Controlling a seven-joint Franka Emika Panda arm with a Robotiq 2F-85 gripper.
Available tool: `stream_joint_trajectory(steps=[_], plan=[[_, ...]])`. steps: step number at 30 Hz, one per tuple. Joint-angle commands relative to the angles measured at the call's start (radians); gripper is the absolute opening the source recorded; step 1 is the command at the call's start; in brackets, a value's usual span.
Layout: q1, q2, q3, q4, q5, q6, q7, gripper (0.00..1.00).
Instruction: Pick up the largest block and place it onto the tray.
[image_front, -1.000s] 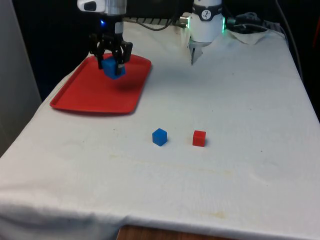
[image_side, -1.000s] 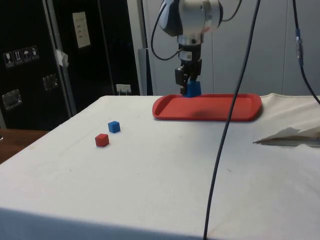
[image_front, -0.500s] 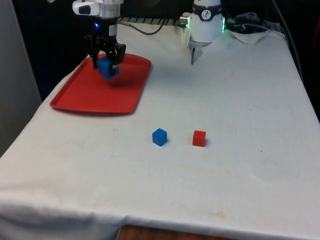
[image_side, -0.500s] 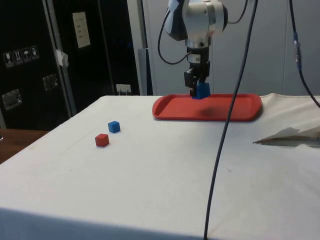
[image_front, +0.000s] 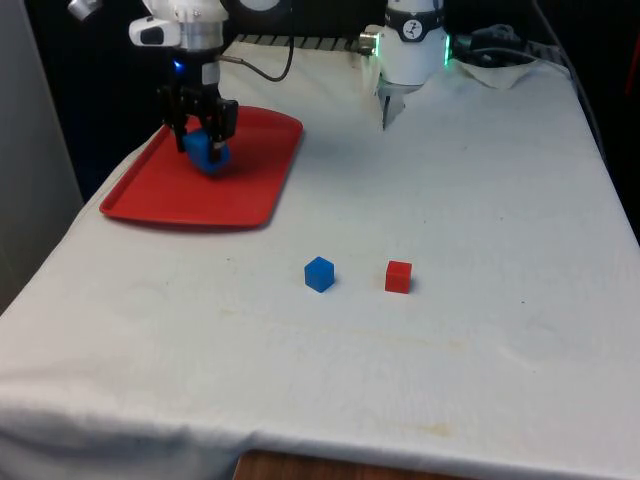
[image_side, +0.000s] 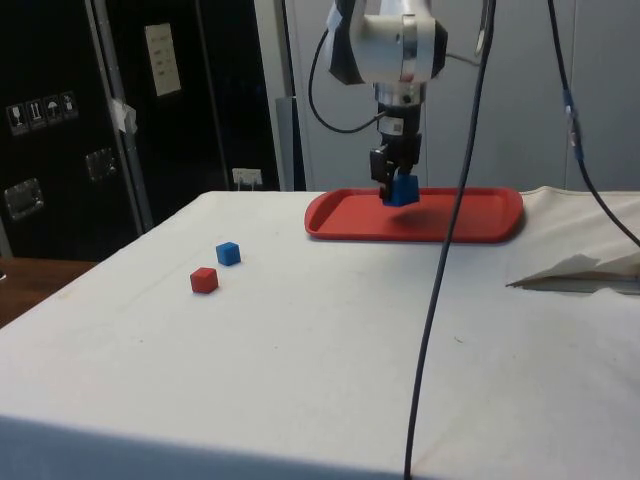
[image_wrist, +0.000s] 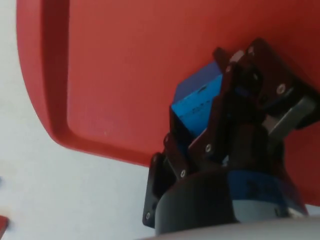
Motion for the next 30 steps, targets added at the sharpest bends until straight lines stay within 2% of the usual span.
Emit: stream_joint_trajectory(steps=[1, 4, 6, 7, 10, 11, 13, 15, 16, 21, 24, 25, 26, 28, 30], plan=[[-0.004, -0.005, 0.001, 0.003, 0.015, -0.007, -0.016, 0.17], [0.003, 0.001, -0.005, 0.002, 0.015, -0.007, -0.014, 0.18], [0.000, 0.002, -0.004, 0.004, 0.016, -0.010, -0.014, 0.32], [0.005, 0.003, -0.007, 0.001, 0.014, -0.006, -0.012, 0.32], [0.007, 0.004, -0.008, 0.000, 0.013, -0.005, -0.010, 0.61], [0.008, 0.005, -0.009, 0.000, 0.012, -0.004, -0.009, 0.81], [0.010, 0.005, -0.010, -0.001, 0.012, -0.004, -0.008, 0.98], [0.005, 0.002, -0.007, 0.002, 0.016, -0.009, -0.014, 1.00], [0.011, 0.006, -0.011, -0.001, 0.011, -0.004, -0.008, 1.00], [0.012, 0.006, -0.013, -0.001, 0.011, -0.004, -0.008, 1.00], [0.019, -0.010, -0.028, -0.001, 0.002, -0.013, -0.006, 1.00], [0.010, -0.002, -0.016, 0.004, 0.016, -0.009, -0.014, 1.00], [0.022, -0.015, -0.033, -0.001, 0.001, -0.015, -0.006, 1.00], [0.032, -0.031, -0.048, -0.002, -0.006, -0.019, -0.005, 1.00], [0.034, -0.037, -0.051, -0.003, -0.009, -0.019, -0.005, 1.00]])
